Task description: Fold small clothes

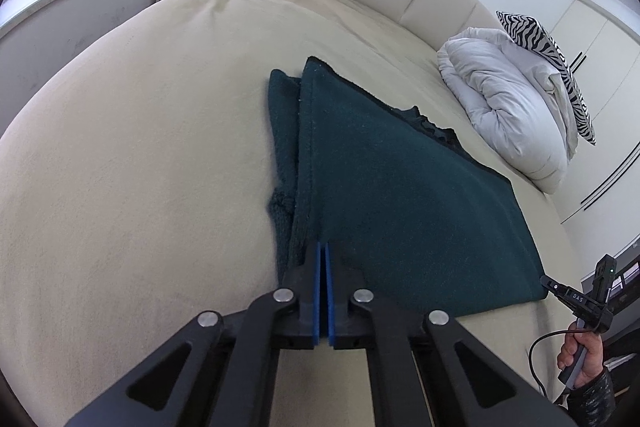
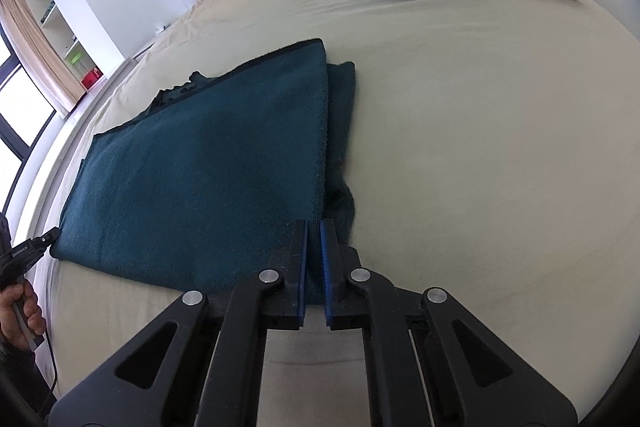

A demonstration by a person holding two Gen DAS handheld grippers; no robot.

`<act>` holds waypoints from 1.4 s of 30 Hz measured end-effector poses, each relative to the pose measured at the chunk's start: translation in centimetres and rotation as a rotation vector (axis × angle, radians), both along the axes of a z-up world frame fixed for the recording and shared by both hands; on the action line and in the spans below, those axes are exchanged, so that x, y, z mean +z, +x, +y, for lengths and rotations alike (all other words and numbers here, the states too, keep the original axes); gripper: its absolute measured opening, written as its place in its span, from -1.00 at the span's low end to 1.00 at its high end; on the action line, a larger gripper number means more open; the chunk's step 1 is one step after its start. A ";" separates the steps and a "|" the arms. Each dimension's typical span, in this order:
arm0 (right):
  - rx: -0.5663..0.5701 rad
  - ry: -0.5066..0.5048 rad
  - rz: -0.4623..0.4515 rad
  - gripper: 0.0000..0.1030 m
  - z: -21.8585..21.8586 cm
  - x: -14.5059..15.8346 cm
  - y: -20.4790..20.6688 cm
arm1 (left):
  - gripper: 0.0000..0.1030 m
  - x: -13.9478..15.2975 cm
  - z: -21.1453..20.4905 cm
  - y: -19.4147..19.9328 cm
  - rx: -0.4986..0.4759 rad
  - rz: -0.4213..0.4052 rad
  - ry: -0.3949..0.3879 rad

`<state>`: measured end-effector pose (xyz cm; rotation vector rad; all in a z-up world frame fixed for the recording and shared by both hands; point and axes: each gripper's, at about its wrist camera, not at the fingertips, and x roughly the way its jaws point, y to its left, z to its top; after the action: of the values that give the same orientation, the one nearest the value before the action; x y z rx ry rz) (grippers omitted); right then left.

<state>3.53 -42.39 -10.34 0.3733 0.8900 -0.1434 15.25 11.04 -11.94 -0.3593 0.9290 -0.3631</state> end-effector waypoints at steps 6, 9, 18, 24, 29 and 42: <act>-0.013 0.025 -0.001 -0.91 -0.2 -0.7 -0.3 | -0.95 -0.1 0.2 -0.5 0.007 -0.008 -0.003; -0.005 0.019 -0.001 -0.91 0.1 -0.2 -0.1 | -0.95 0.0 0.2 -0.3 0.012 -0.008 -0.011; -0.006 0.021 0.035 -0.91 0.4 -0.7 -0.1 | -0.95 -0.3 0.5 -0.3 0.009 0.004 -0.022; -0.019 0.043 0.047 -0.91 -0.1 -1.2 -0.1 | -0.95 -0.5 0.6 -0.3 0.003 0.012 -0.023; -0.014 0.014 0.049 -0.91 0.4 -0.9 -0.1 | -0.95 -0.6 0.6 -0.3 0.005 0.010 -0.022; -0.033 0.052 0.053 -0.91 -0.2 -1.5 -0.2 | -0.95 -1.0 1.3 -0.2 0.001 0.026 -0.051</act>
<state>3.34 -42.58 -11.83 0.4339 0.9417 -0.1610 15.06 12.39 -12.92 -0.4117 0.9464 -0.3827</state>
